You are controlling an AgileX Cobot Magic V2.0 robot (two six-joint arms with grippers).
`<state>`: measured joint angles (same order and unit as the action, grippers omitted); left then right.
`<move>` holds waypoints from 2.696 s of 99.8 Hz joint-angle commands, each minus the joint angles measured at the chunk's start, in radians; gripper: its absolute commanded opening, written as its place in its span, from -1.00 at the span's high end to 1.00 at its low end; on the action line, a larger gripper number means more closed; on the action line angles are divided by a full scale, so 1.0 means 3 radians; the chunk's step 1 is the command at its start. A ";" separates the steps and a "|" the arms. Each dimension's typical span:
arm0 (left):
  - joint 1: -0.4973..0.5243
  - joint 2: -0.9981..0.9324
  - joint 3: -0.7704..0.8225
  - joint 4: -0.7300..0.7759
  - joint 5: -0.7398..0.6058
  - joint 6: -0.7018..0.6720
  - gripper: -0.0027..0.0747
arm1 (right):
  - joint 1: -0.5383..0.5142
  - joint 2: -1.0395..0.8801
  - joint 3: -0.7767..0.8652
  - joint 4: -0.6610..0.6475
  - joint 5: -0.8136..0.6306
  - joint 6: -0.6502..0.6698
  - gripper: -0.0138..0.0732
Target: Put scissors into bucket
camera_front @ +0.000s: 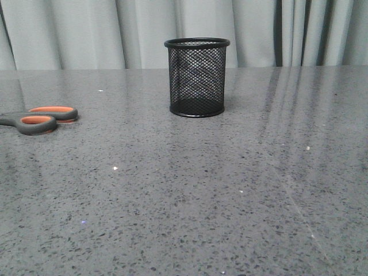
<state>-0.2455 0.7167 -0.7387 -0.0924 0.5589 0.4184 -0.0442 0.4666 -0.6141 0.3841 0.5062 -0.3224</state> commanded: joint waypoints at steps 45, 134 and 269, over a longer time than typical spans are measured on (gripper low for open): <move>-0.0033 0.2007 -0.1959 -0.0021 0.1330 0.1217 0.23 | 0.0172 0.0049 -0.0128 0.0038 -0.0213 -0.0036 0.82; 0.1055 0.2471 -0.2029 -0.0995 0.2033 0.3787 -0.25 | 0.0488 0.0049 -0.0128 0.0014 -0.0031 -0.0036 0.82; 0.0995 0.3517 -0.2362 -0.0784 0.1875 0.3999 -0.20 | 0.0488 0.0049 -0.0128 0.0014 0.0252 -0.0036 0.82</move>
<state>0.0586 1.7951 -1.4214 -0.3010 1.1295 1.6177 0.0994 0.4666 -0.6141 0.3829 0.6392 -0.3228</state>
